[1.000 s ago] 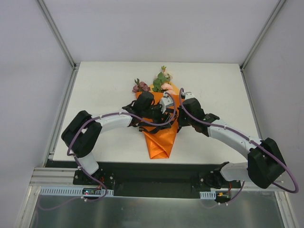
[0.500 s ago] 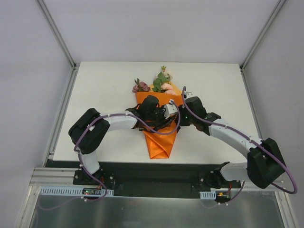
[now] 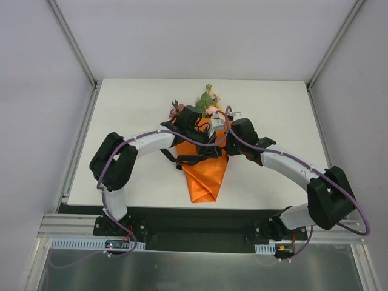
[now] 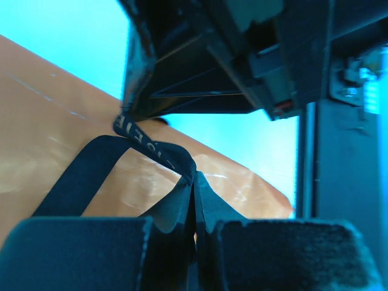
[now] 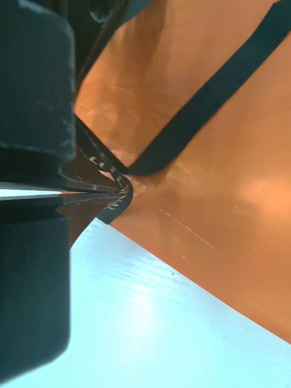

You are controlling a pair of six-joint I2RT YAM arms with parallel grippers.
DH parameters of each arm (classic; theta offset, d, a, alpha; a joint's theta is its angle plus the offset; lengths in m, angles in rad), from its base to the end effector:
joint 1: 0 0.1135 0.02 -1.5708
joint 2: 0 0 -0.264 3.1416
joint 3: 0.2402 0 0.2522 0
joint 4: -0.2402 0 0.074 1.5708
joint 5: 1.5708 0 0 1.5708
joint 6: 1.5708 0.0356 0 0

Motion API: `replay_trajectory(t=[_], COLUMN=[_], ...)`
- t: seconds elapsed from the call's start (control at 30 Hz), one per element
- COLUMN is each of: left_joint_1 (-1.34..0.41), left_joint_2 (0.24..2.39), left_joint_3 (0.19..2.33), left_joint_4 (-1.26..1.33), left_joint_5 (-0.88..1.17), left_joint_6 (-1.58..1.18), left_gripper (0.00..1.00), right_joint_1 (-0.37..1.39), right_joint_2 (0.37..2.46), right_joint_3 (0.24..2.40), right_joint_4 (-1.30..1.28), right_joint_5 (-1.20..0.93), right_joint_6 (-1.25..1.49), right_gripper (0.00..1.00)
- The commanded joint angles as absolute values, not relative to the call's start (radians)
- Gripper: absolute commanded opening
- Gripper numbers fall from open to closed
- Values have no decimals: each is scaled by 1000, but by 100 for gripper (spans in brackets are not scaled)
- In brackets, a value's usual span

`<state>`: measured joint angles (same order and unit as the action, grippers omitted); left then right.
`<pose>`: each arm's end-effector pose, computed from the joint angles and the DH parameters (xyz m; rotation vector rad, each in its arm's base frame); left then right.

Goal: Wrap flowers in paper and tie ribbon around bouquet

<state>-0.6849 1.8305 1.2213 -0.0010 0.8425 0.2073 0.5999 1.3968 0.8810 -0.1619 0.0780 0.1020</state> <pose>0.2954 -0.2756 0.2217 1.3631 1.7015 -1.1860 0.2511 0.1684 0.2362 -0.5163 2.2025 0.2894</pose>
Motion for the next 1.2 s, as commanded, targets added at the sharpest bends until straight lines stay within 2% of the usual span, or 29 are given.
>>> replay_trajectory(t=[0.0,0.13,0.17,0.23,0.27,0.37,0.53,0.67,0.97,1.17], left_joint_1=[-658,-635,-629,-608,-600,-578,-566,-558,-545,-541], left_joint_2=[1896,1959,1974,1985,1994,2006,2020,2016,2008,2003], left_joint_3=[1288,1321,1327,1333,1339,1354,1376,1385,1370,1364], left_joint_4=[-132,-146,-147,-146,-146,-146,-146,-146,-146,-146], left_joint_5=[1136,1190,1195,1207,1216,1239,1275,1304,1328,1336], left_joint_6=[65,2,-26,-64,-78,-115,-164,-192,-213,-213], left_gripper=[0,0,0,0,0,0,0,0,0,0], right_joint_1=[586,566,563,560,560,558,601,632,689,701], right_joint_2=[1442,1465,1459,1437,1421,1297,1149,1187,1363,1376], right_joint_3=[949,988,995,993,955,815,638,653,741,721], right_joint_4=[-143,-204,-227,-293,-299,-229,-5,67,198,278], right_joint_5=[140,52,35,-6,-32,-60,-173,-236,-106,-6], right_joint_6=[14,57,78,81,59,6,-138,-150,-147,-123], right_gripper=[0,10,21,28,37,48,48,50,50,51])
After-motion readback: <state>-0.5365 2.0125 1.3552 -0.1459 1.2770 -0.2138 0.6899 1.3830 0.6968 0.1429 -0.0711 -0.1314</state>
